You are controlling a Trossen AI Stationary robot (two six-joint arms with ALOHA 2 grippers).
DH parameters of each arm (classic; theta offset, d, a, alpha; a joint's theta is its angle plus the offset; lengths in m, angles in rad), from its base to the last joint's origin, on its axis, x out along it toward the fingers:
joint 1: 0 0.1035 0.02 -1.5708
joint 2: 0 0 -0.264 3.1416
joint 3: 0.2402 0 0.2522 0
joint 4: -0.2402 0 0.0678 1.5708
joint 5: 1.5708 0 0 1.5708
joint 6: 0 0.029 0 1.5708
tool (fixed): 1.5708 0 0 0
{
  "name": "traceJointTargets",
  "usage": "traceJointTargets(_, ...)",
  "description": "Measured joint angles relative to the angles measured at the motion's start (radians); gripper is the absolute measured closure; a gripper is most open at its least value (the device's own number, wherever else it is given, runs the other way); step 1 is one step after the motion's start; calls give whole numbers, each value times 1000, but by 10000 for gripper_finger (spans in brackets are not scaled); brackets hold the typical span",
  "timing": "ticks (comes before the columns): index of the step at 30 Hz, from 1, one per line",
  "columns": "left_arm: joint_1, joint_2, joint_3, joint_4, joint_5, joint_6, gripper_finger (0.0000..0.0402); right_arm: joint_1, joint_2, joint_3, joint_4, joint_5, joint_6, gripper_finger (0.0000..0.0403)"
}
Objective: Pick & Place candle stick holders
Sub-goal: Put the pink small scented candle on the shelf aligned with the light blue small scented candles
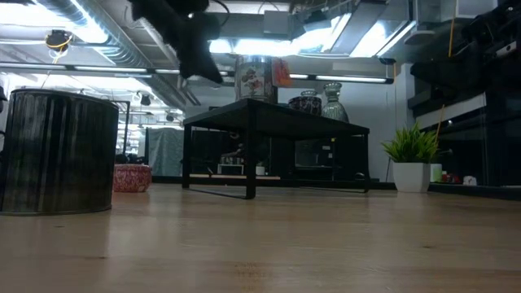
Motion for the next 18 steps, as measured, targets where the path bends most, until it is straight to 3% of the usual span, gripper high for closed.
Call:
traceJointTargets(9, -31, -120, -89, -150, 69, 107, 400, 0, 0, 0, 0, 0, 0, 402)
traceJointTargets(18, -70, -176, -194, -174, 66, 16, 399, 0, 0, 0, 0, 0, 0, 402)
